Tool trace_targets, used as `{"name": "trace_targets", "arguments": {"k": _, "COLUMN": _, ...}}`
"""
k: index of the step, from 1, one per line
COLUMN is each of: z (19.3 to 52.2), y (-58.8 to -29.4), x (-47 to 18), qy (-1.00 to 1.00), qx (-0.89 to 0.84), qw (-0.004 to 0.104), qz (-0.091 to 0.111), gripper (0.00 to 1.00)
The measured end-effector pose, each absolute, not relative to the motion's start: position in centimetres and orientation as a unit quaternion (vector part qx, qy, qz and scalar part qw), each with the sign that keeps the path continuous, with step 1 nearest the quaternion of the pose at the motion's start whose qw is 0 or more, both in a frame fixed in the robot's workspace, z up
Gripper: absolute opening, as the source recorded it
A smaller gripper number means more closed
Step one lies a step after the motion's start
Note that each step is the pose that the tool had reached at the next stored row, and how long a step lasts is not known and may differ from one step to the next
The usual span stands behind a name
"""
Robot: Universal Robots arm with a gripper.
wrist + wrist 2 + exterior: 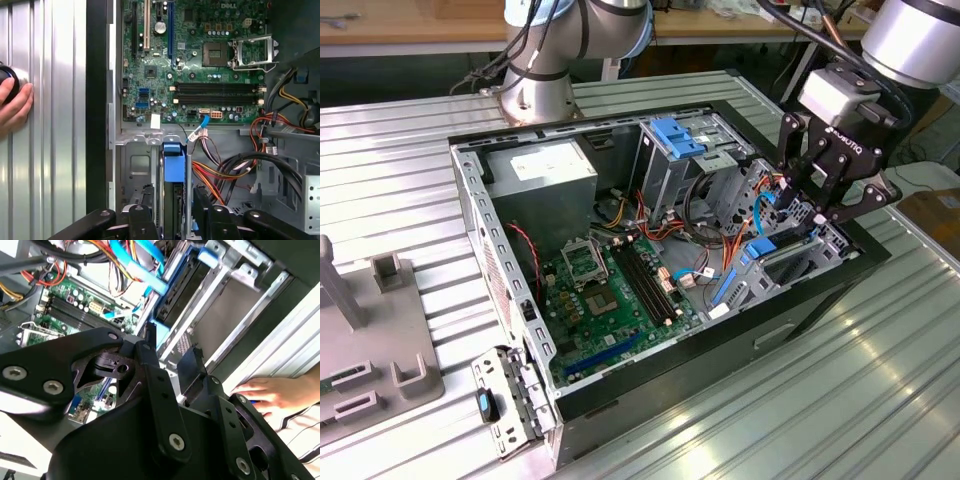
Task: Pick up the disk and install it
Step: 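Insert the disk into the insertion slot, then insert the first disk wire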
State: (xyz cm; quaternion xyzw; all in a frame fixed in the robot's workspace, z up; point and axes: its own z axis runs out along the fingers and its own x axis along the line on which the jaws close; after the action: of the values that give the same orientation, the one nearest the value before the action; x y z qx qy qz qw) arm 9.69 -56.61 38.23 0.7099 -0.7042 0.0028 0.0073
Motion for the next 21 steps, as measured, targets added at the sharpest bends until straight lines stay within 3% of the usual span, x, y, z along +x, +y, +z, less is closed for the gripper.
{"name": "trace_targets", "arguments": {"k": 7, "z": 36.3, "y": -56.1, "x": 10.9, "qy": -0.704, "qx": 0.71, "qw": 0.007, "qz": 0.003, "gripper": 0.44}}
{"name": "trace_targets", "arguments": {"k": 21, "z": 36.2, "y": -56.0, "x": 10.9, "qy": -0.704, "qx": 0.71, "qw": 0.007, "qz": 0.003, "gripper": 0.44}}
